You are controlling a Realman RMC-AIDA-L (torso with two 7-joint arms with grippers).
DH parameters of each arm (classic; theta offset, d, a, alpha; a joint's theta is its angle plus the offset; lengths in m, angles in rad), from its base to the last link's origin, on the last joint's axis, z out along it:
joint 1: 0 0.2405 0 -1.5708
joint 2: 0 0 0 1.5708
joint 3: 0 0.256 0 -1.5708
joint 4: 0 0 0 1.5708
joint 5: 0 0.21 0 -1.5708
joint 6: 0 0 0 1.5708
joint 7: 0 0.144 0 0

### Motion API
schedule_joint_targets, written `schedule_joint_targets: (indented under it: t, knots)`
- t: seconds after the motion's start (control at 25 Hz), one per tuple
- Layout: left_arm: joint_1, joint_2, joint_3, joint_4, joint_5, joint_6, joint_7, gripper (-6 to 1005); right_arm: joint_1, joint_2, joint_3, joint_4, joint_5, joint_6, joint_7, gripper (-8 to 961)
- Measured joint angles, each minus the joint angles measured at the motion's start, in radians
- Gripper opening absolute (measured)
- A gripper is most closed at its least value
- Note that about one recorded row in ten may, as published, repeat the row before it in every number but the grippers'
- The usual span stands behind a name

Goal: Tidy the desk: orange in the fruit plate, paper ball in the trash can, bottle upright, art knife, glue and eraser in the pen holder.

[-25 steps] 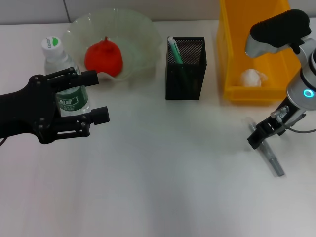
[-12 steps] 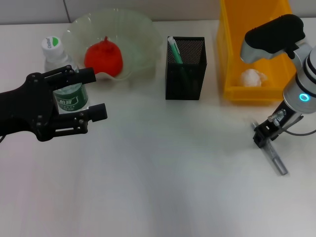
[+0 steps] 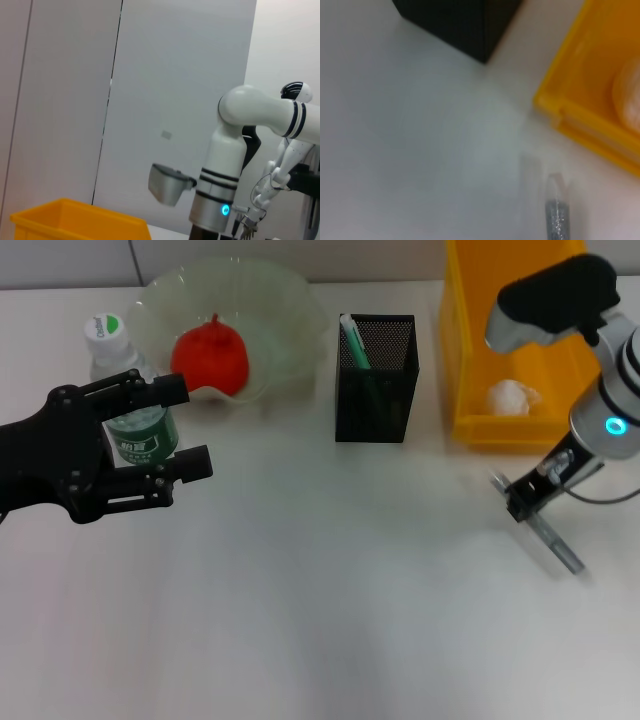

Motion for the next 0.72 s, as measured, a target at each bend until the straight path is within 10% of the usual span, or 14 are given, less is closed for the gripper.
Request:
schedule_joint_targets:
  t: [0.44,0.72]
  knots:
    - [0.023,0.002,-0.010,-0.033,0.000,0.002,0.057,840,-0.101,-0.003,0.047,-0.519,0.225,-0.146,-0.100,138]
    - [0.023,0.009,-0.025,-0.080,0.000,-0.002,0.064,840,-0.167,0.002,0.029,-0.581,0.243,0.167,-0.181,137]
